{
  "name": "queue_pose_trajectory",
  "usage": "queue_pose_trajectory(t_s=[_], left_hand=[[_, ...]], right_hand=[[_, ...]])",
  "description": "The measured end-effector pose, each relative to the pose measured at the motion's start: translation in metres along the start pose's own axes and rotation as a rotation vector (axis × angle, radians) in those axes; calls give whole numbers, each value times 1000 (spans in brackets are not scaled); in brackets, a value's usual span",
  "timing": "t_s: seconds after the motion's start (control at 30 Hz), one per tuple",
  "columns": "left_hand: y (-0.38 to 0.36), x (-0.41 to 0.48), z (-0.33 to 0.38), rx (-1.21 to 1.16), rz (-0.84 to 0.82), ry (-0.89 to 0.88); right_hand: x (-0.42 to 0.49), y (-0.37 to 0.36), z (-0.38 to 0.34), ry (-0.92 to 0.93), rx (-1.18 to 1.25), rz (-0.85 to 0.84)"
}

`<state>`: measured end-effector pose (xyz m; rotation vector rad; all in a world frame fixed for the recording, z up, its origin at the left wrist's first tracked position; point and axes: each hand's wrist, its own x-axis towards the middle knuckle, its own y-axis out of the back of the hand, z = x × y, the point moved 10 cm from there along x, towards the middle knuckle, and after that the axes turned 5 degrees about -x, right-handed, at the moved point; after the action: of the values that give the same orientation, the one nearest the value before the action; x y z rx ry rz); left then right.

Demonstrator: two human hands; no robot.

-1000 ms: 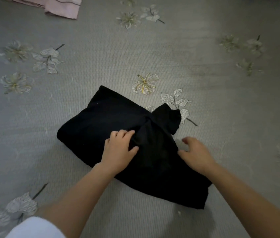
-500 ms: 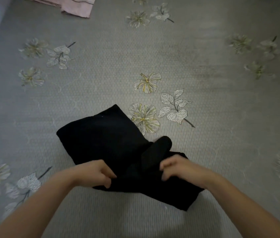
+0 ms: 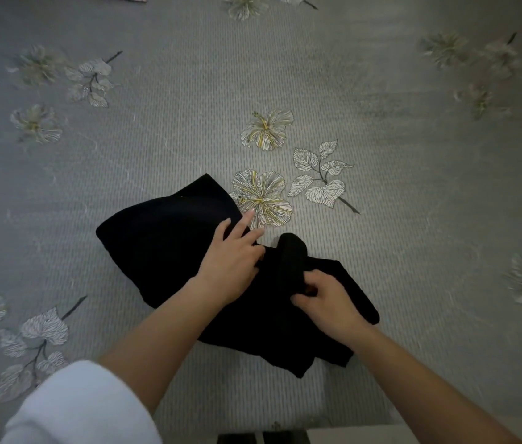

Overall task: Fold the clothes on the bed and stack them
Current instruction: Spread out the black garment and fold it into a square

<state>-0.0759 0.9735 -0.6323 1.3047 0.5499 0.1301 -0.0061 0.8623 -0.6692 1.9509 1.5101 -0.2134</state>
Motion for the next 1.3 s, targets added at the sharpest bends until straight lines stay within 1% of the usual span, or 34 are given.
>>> queue_pose_trajectory(t_s=[0.03, 0.07, 0.1, 0.13, 0.17, 0.2, 0.23, 0.27, 0.3, 0.37, 0.43, 0.47, 0.5, 0.53, 0.57, 0.6, 0.63, 0.67, 0.7, 0.77, 0.83, 0.9, 0.93, 0.97, 1.0, 1.07, 1.13, 1.2, 1.3], left_hand=[[5, -2, 1, -44, 11, -41], [9, -9, -1, -122, 4, -67], [10, -18, -5, -209, -48, -75], [4, -29, -10, -265, -147, -55], [-5, -41, -18, -287, -283, -19], [-17, -56, -27, -298, -430, 31], [-28, -72, -36, -313, -565, 86], [-37, -88, -44, -337, -670, 142], [-44, -102, -51, -364, -741, 195], [-48, -120, -61, -400, -783, 270], [-47, -126, -64, -408, -734, 288], [-46, -128, -63, -409, -718, 284], [-46, -129, -60, -404, -715, 274], [-45, -129, -57, -395, -719, 265], [-45, -130, -54, -382, -720, 258], [-43, -129, -52, -365, -713, 258], [-38, -128, -52, -336, -689, 260], [-29, -125, -55, -287, -652, 265], [-16, -122, -61, -226, -601, 275], [18, -116, -78, -123, -450, 303], [55, -110, -105, -37, -244, 328], [78, -114, -141, -3, -116, 406], [83, -120, -162, -25, -85, 482], [82, -126, -180, -63, -68, 556], [78, -129, -194, -86, -55, 603], [64, -128, -209, -76, 4, 639], [46, -119, -205, -78, 50, 643], [26, -105, -188, -116, 40, 609], [-1, -85, -151, -185, 1, 538]], right_hand=[[-5, -6, -6, 75, -77, -35], [-11, -16, -6, 108, -114, -114], [-20, -29, -2, 100, -149, -236], [-31, -42, 6, 86, -219, -374], [-41, -53, 15, 66, -323, -498], [-49, -58, 27, 41, -427, -583], [-52, -56, 35, 15, -502, -609], [-51, -50, 37, 6, -540, -587], [-48, -41, 34, 8, -550, -530], [-36, -15, 25, 4, -508, -302], [-29, 12, 9, 53, -485, -24], [-29, 19, 2, 85, -525, 84], [-27, 19, -2, 107, -630, 139], [-23, 13, -2, 111, -739, 130], [-17, 3, 0, 105, -830, 71], [-9, -3, 0, 108, -857, 20], [-2, -4, -7, 89, -788, -14], [5, 2, -18, 100, -648, 14], [11, 16, -32, 122, -464, 105], [16, 75, -51, 93, -198, 453], [7, 133, -54, 14, -76, 751], [-9, 179, -27, -145, 144, 972], [-17, 193, -7, -245, 239, 1019], [-23, 199, 13, -350, 282, 1008], [-27, 200, 30, -438, 250, 943], [-29, 188, 52, -533, 96, 752], [-28, 169, 57, -533, -24, 649], [-26, 157, 58, -507, -57, 648], [-24, 145, 60, -497, -30, 656]])
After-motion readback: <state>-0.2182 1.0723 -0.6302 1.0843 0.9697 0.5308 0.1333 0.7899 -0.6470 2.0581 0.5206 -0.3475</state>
